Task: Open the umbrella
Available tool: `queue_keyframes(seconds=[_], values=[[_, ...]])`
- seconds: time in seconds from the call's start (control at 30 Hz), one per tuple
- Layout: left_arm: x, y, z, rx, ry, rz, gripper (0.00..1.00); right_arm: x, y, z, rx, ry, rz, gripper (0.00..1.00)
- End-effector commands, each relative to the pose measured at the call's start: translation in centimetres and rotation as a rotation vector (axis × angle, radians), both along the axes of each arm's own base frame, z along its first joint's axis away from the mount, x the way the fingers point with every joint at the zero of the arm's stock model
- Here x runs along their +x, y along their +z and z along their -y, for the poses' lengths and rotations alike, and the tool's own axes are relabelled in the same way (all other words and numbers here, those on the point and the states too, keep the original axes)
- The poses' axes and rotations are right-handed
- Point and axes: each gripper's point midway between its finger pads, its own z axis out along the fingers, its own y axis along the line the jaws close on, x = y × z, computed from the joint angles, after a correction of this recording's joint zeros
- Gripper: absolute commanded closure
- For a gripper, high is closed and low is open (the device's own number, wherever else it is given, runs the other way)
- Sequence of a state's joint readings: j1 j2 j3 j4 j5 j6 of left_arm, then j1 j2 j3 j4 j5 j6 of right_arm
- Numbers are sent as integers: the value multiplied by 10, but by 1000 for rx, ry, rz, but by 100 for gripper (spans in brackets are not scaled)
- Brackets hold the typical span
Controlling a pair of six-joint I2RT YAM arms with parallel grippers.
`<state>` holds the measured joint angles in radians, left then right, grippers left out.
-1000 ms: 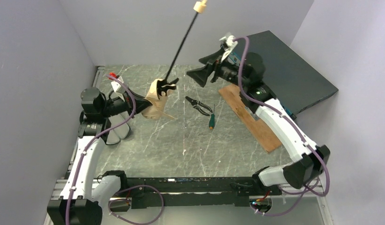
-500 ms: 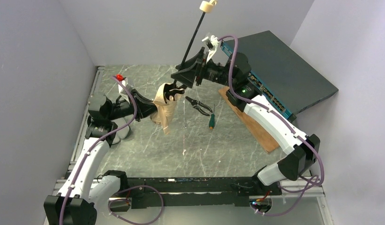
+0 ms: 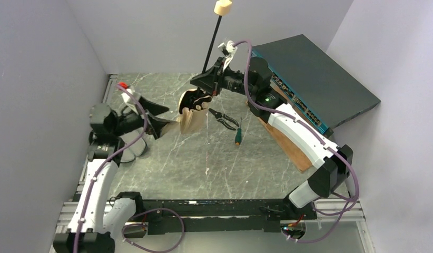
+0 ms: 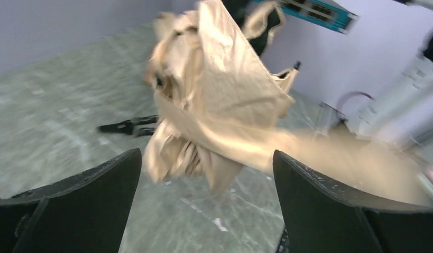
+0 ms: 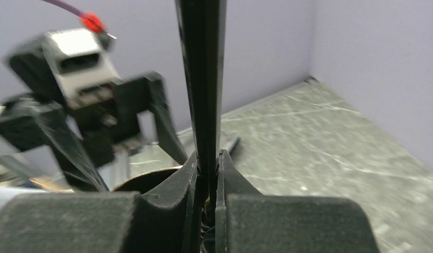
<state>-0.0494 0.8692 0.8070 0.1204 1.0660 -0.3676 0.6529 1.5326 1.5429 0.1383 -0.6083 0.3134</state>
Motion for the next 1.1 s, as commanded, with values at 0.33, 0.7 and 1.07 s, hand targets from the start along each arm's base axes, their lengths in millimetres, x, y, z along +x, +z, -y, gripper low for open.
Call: queue_keyframes(seconds=[0.33,0.7,1.07], values=[[66,33,-125,121,678,-122,0,-25,-24,-46,-168,20,216,100],[60,21,-127,108,704,-202,0,49,-70,-17,-359,-203,104,100],[43,28,-99,96,519,-133,0,91,-44,23,-276,-331,88,100]])
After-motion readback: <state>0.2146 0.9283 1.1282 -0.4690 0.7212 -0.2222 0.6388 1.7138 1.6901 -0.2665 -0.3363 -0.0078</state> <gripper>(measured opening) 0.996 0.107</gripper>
